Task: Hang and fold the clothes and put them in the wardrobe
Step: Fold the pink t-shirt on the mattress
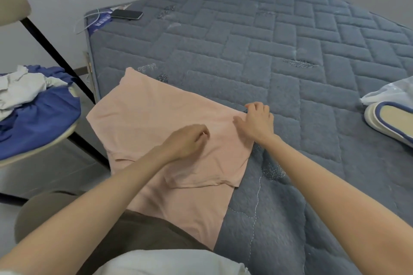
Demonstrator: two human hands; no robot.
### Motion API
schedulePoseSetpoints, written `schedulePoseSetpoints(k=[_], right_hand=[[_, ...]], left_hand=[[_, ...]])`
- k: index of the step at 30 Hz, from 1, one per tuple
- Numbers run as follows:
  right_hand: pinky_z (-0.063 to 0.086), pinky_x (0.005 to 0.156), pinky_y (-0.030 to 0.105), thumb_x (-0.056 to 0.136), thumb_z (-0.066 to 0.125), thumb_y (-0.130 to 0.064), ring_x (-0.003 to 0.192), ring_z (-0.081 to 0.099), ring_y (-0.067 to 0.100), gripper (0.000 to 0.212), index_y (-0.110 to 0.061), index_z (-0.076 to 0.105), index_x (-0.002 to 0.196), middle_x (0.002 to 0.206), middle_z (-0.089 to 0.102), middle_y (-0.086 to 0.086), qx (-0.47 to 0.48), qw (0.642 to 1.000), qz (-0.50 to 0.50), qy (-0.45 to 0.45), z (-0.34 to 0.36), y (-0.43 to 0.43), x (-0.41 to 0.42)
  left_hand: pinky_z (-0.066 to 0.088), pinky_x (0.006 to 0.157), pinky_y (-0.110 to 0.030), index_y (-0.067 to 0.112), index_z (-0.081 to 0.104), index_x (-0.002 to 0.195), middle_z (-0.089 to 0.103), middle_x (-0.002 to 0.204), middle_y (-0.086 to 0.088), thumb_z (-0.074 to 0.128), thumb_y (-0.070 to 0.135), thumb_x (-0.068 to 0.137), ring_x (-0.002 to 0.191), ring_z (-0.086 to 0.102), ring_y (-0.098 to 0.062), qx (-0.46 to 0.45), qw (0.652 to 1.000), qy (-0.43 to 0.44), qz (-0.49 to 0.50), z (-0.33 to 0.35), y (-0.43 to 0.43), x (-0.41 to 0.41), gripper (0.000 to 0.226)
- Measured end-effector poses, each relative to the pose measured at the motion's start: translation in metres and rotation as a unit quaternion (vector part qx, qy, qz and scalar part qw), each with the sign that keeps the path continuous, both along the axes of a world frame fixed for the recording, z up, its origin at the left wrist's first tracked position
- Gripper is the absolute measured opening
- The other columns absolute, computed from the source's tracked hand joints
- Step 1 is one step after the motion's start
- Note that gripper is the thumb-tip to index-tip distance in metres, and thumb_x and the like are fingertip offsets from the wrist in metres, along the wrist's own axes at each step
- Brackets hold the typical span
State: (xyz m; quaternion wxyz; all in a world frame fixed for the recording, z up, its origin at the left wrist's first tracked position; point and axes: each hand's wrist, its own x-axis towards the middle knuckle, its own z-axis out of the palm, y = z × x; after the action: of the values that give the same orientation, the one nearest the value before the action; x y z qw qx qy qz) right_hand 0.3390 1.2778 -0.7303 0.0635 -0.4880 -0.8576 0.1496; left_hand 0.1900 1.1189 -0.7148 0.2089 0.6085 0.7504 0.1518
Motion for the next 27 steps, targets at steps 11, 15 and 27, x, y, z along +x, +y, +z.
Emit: schedulePoseSetpoints(k=[11, 15, 27], right_hand=[[0.037, 0.088, 0.041, 0.081, 0.045, -0.072, 0.107, 0.050, 0.028, 0.069, -0.009, 0.047, 0.109, 0.112, 0.052, 0.009, 0.055, 0.991, 0.030, -0.117, -0.011, 0.011, -0.026], [0.039, 0.086, 0.041, 0.073, 0.056, -0.073, 0.105, 0.050, 0.028, 0.073, -0.010, 0.043, 0.107, 0.111, 0.051, 0.007, 0.037, 0.989, 0.064, -0.127, -0.012, 0.012, -0.040], [0.035, 0.059, 0.031, 0.070, 0.073, -0.057, 0.072, 0.054, 0.027, 0.048, -0.015, 0.049, 0.074, 0.078, 0.054, 0.002, -0.067, 0.986, 0.092, -0.125, 0.003, 0.026, -0.063]], left_hand=[[0.041, 0.084, -0.042, 0.016, 0.023, 0.142, 0.029, 0.144, -0.006, 0.049, -0.004, 0.085, 0.119, 0.041, -0.032, -0.134, 0.942, 0.295, 0.092, 0.003, 0.056, -0.116, 0.066], [0.038, 0.092, -0.039, 0.019, 0.001, 0.150, 0.003, 0.158, -0.003, 0.053, 0.004, 0.088, 0.132, 0.032, -0.027, -0.195, 0.899, 0.384, 0.079, -0.005, 0.074, -0.143, 0.082], [0.033, 0.096, -0.030, 0.013, 0.044, 0.126, 0.048, 0.131, -0.005, 0.052, 0.011, 0.090, 0.125, 0.039, -0.024, -0.220, 0.852, 0.465, 0.096, -0.005, 0.086, -0.192, 0.037]])
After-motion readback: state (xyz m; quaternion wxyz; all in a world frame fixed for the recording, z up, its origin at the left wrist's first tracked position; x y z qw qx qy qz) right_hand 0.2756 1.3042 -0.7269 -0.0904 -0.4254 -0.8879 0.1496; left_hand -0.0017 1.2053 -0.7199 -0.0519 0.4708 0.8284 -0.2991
